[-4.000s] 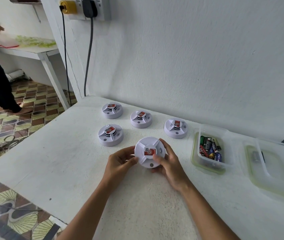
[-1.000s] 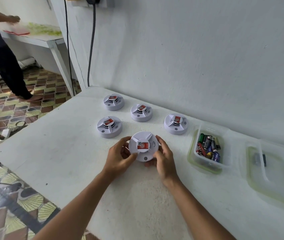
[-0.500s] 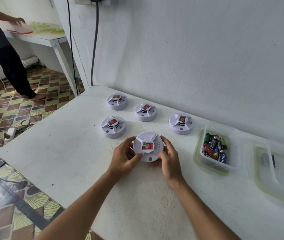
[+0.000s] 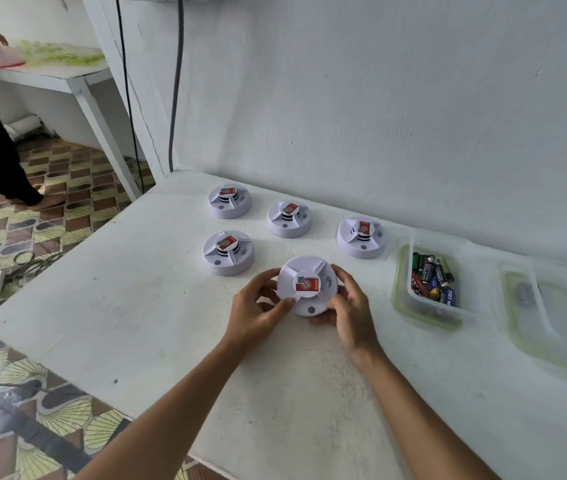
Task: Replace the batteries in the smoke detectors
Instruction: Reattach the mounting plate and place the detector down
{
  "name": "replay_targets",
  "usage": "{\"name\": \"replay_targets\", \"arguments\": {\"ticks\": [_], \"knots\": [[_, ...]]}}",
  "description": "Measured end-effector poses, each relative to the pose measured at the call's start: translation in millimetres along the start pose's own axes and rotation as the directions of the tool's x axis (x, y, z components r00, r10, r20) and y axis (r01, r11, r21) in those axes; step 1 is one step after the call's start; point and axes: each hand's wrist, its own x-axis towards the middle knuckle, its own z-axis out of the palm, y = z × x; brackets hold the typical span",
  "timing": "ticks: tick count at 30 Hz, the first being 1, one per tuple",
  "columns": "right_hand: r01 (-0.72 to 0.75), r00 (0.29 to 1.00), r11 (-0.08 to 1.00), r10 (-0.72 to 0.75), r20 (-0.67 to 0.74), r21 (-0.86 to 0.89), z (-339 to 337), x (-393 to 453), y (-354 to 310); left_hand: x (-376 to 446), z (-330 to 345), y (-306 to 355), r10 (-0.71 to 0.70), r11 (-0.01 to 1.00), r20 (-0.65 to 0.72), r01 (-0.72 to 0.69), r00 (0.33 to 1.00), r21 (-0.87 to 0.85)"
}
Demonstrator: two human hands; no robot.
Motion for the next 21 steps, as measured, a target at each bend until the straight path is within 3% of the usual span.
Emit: {"name": "replay_targets", "arguments": {"ticks": [11, 17, 19, 21], "knots": [[-0.023, 0.995, 0.994, 0.012, -0.100, -0.107, 8, -10, -2, 1, -8, -3, -0.094, 0.978, 0.099, 0.110, 0.991, -0.175], [0.045, 0.994, 0.984, -0.061, -0.091, -0.171, 22, -15, -7, 20, -20, 0, -0.216, 0.840, 0.260, 0.315, 0.941, -0.442], [0.096, 0.991, 0.946, -0.120, -0.058, -0.310, 29, -14, -12, 27, -24, 4, -0.226, 0.823, 0.322, 0.357, 0.920, -0.442], [0.151, 0.984, 0.818, -0.177, 0.007, -0.555, 35, -4, -15, 35, -26, 11, -0.219, 0.826, 0.365, 0.371, 0.905, -0.425]]}}
